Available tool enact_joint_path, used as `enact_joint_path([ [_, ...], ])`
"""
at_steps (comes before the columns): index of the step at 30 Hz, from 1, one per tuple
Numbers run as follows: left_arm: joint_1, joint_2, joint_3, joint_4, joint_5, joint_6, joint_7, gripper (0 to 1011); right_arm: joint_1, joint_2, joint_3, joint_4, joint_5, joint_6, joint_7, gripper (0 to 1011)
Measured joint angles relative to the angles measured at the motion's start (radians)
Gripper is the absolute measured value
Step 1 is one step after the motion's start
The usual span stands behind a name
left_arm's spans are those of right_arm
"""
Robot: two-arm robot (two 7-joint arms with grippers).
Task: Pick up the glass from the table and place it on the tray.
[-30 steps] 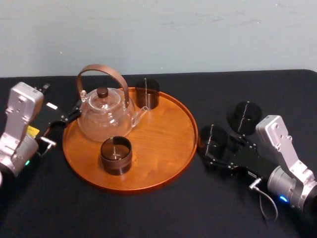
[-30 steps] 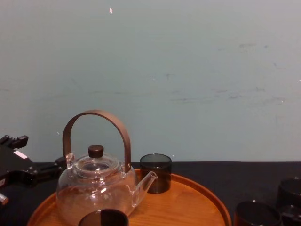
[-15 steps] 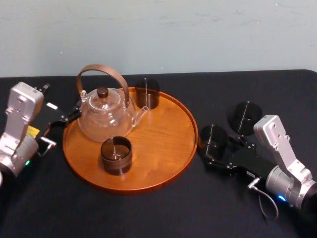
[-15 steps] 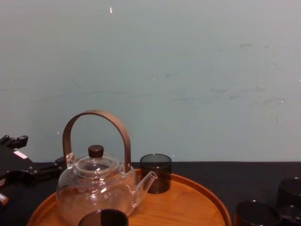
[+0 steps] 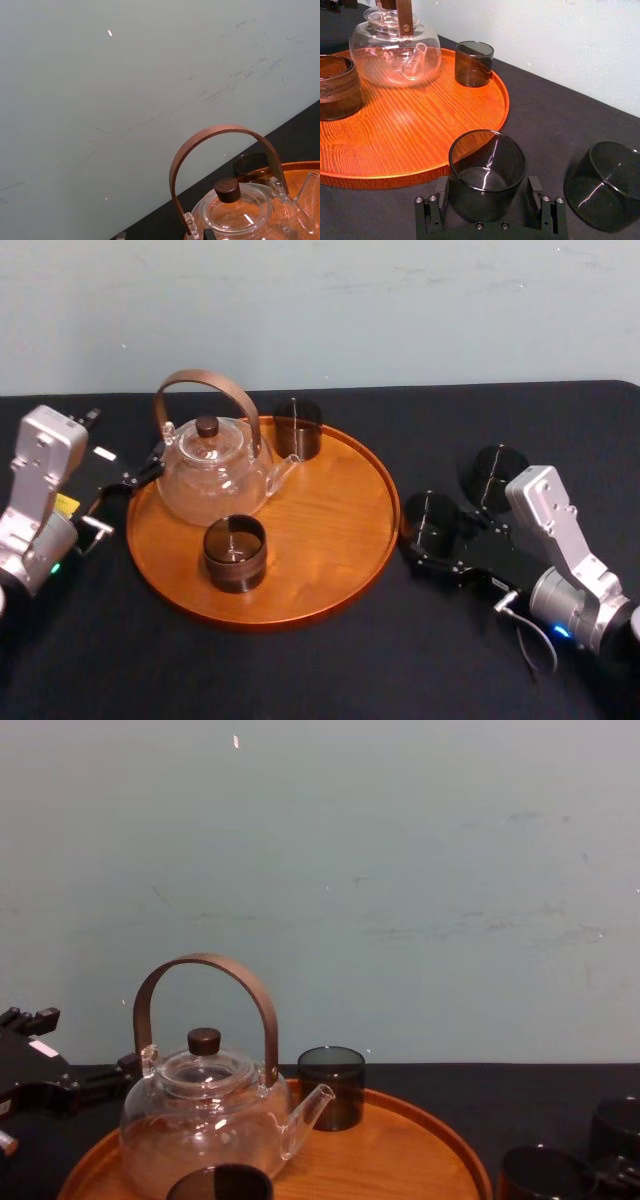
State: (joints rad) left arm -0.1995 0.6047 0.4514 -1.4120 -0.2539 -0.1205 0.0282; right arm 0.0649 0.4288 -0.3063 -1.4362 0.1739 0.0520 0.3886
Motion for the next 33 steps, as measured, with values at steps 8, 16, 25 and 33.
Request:
enact_joint_path([
  [8,0.000,0.000,0.000,0.000,0.000,0.000,0.000,1001,0.018,-0.002,-0.006,-0.003,0.001,0.031,0.010,1000],
  [16,0.000,0.000,0.000,0.000,0.000,0.000,0.000,1001,0.040,-0.002,-0.011,-0.007,0.008,0.060,0.015,1000],
  [25,0.000,0.000,0.000,0.000,0.000,0.000,0.000,1001,0.060,-0.004,-0.019,-0.001,0.020,0.081,0.023,1000],
  [33,0.000,0.000,0.000,0.000,0.000,0.000,0.000,1001,0.073,-0.004,-0.031,0.004,0.023,0.103,0.026,1000],
])
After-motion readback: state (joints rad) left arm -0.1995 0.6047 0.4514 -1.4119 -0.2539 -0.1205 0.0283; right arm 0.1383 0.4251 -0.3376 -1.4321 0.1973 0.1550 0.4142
